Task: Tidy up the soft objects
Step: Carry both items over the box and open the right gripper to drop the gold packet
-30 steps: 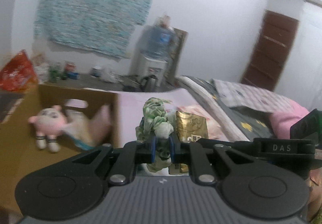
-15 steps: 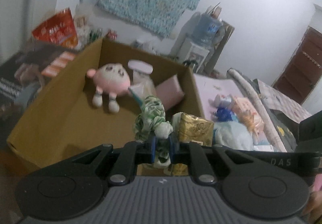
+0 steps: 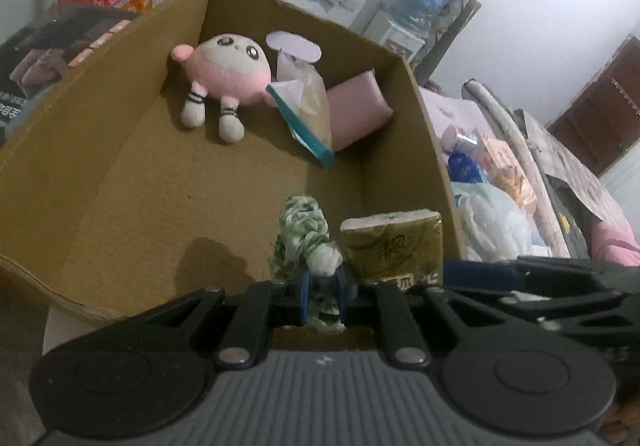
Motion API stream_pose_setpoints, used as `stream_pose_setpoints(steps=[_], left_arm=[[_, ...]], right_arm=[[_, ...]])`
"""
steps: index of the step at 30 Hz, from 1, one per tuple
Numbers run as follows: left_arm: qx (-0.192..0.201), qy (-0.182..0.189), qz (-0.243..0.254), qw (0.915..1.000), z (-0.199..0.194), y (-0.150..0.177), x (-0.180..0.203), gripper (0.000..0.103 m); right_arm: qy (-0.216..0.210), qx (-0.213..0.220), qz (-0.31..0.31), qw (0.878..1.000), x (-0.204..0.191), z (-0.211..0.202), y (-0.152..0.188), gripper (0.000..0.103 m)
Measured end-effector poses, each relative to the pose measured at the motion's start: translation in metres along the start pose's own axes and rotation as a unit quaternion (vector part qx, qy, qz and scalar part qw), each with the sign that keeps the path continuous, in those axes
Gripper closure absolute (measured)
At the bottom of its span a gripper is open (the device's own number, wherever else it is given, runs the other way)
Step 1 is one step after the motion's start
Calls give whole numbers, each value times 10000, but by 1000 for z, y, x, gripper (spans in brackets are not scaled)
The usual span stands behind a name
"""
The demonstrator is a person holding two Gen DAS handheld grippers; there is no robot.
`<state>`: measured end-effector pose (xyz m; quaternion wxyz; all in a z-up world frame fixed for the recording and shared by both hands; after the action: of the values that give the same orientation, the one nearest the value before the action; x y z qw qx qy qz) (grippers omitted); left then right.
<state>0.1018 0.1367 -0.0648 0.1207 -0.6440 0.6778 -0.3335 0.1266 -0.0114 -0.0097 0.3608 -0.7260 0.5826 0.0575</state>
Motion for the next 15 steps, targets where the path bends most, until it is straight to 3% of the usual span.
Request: stream_pose_setpoints(steps=[15], left_arm=[[-185, 32, 193, 9996, 5, -2, 8, 80]], right_arm=[[-613, 255, 708, 9953, 24, -25, -7, 50]])
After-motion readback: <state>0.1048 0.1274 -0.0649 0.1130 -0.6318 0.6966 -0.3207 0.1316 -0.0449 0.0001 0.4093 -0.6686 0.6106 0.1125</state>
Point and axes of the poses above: each gripper's, at about its wrist camera, not at the fingertips, and z roughly the way its jaws point, x to its right, y to its underside, the point moved 4 cm from there along z, roughly the way its jaws point, and after that the axes turned 14 degrees about z, right-handed, at the moved point
